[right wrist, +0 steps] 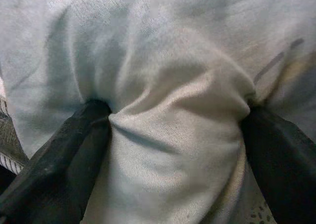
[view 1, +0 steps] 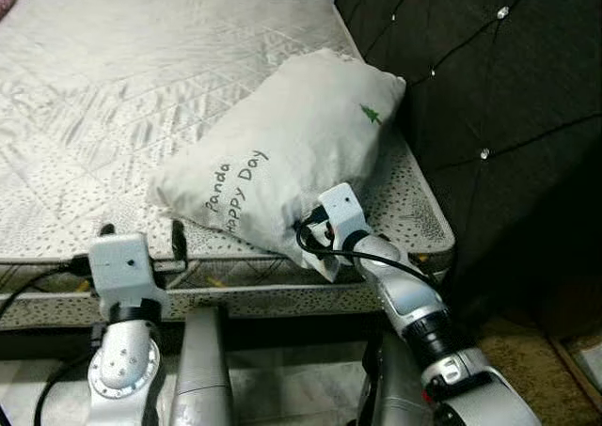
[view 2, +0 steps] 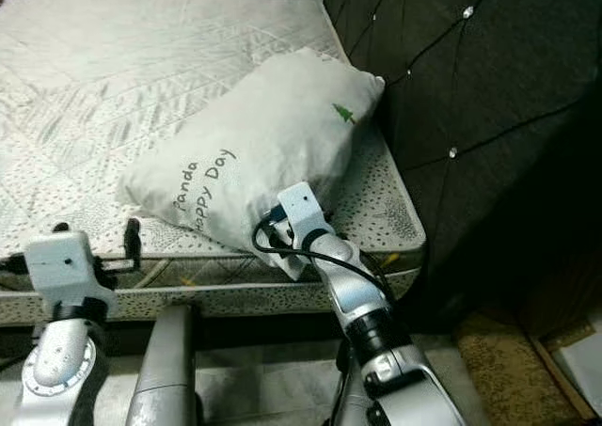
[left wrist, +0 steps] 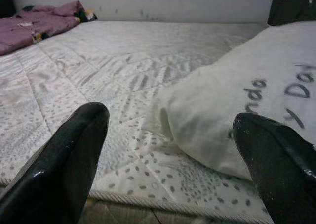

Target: Clean up the room

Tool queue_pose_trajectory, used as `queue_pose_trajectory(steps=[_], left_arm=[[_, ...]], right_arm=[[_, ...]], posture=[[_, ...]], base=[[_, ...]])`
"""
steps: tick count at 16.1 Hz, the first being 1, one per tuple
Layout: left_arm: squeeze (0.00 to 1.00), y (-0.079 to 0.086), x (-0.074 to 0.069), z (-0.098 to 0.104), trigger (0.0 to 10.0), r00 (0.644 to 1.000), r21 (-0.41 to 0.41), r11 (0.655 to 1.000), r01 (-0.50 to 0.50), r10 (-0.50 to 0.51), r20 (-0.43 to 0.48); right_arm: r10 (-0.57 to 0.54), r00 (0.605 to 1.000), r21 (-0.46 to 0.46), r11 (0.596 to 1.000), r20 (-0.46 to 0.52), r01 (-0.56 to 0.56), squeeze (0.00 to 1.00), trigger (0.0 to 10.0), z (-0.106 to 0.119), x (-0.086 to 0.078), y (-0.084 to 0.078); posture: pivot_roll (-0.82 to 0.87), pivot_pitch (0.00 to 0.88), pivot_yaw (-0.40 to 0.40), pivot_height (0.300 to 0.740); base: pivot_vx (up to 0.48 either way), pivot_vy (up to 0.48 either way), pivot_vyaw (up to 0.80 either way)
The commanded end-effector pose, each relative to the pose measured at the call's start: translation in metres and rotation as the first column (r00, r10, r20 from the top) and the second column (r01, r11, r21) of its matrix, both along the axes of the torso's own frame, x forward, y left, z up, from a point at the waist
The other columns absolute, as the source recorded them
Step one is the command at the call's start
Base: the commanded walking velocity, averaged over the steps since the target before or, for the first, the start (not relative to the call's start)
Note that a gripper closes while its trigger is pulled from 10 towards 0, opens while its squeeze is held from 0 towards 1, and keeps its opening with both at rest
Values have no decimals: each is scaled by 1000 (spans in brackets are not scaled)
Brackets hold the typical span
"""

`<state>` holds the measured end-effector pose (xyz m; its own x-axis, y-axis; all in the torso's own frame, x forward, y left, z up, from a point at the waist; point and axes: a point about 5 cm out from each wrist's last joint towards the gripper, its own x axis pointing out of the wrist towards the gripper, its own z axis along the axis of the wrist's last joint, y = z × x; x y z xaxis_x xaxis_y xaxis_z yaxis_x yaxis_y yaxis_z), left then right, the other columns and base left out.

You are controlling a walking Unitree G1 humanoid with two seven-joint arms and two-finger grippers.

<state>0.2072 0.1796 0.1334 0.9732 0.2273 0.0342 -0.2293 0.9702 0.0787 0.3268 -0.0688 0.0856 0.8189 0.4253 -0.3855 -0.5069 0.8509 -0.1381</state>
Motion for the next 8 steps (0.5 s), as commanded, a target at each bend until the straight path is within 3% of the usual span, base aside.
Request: queue_pose_trajectory(steps=[1, 2, 6, 8], left_arm=[[0, 1, 0, 0, 10000, 1000, 1, 1000, -2, 2, 3], [0, 0, -1, -2, 10000, 1000, -8, 1000, -5, 5, -1], [0, -3, 3, -3, 10000, 1000, -21, 1000, -5, 5, 4], [0, -3, 7, -2, 10000, 1000, -24, 1000, -5, 5, 11]], right_arm=[[9, 1000, 5, 1000, -29, -9, 0, 9059, -5, -2, 6], [24, 998, 56, 998, -60, -21, 0, 0, -8, -6, 15], [5, 998, 132, 991, -69, 5, 0, 0, -2, 2, 44], [-10, 998, 143, 989, -67, 19, 0, 0, 2, 5, 48]], posture=[[74, 0, -86, 515], [71, 0, -88, 515], [72, 0, -86, 515], [70, 0, -86, 515]], base=[[0, 0, 0], [0, 0, 0], [0, 0, 0], [0, 0, 0]])
